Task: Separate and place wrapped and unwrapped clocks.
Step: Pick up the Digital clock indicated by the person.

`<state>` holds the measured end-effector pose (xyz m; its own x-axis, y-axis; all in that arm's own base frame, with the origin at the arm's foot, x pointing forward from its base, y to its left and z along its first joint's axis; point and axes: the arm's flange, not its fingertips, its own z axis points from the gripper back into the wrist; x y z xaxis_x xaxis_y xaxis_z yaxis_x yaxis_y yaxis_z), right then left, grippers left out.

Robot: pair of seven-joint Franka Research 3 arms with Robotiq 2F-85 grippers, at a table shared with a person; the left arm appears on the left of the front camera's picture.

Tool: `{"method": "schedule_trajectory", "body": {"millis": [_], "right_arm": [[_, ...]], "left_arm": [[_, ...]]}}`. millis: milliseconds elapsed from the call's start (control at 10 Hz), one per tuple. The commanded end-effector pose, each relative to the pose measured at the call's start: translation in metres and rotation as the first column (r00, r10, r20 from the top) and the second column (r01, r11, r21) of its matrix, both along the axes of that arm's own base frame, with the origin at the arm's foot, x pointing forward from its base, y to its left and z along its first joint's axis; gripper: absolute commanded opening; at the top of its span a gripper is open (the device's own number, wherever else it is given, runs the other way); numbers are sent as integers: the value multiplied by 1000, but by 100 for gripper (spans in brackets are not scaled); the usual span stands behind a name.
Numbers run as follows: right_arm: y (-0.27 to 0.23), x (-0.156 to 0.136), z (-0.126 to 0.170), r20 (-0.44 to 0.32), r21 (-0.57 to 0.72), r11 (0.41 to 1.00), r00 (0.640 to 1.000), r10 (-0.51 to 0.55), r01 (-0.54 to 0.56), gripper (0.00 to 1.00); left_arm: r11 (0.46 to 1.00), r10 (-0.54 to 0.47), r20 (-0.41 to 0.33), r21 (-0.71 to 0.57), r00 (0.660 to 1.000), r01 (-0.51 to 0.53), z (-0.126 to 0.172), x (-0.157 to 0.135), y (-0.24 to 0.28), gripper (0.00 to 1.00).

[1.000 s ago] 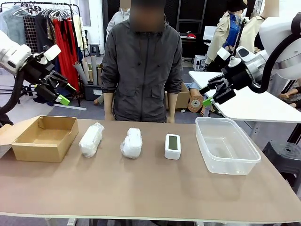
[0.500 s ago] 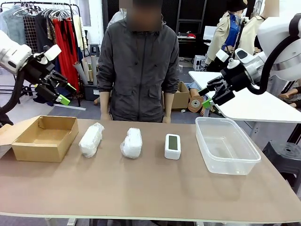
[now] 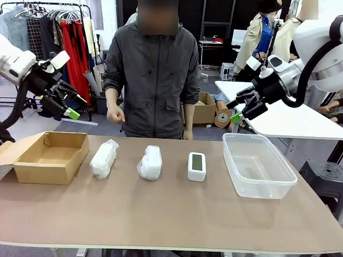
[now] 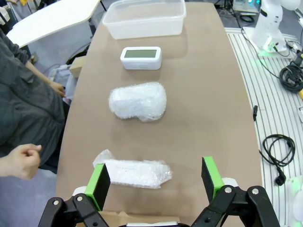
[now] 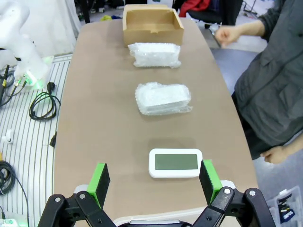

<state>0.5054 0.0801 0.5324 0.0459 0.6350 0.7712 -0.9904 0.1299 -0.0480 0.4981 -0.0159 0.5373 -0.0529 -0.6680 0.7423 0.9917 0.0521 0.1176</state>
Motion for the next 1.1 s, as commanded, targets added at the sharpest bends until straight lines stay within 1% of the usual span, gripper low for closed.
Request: {"method": "schedule_trajectory", "body": {"millis": [0,1000], "right_arm": [[0,-1,3,7,3,1000,1000,2,-2,100],[0,-1,3,7,3,1000,1000,2,-2,100]], "left_arm": [[1000,-2,-3,-3,1000,2,0,0,1,100],[1000,-2,-3,-3,1000,2,0,0,1,100]]}}
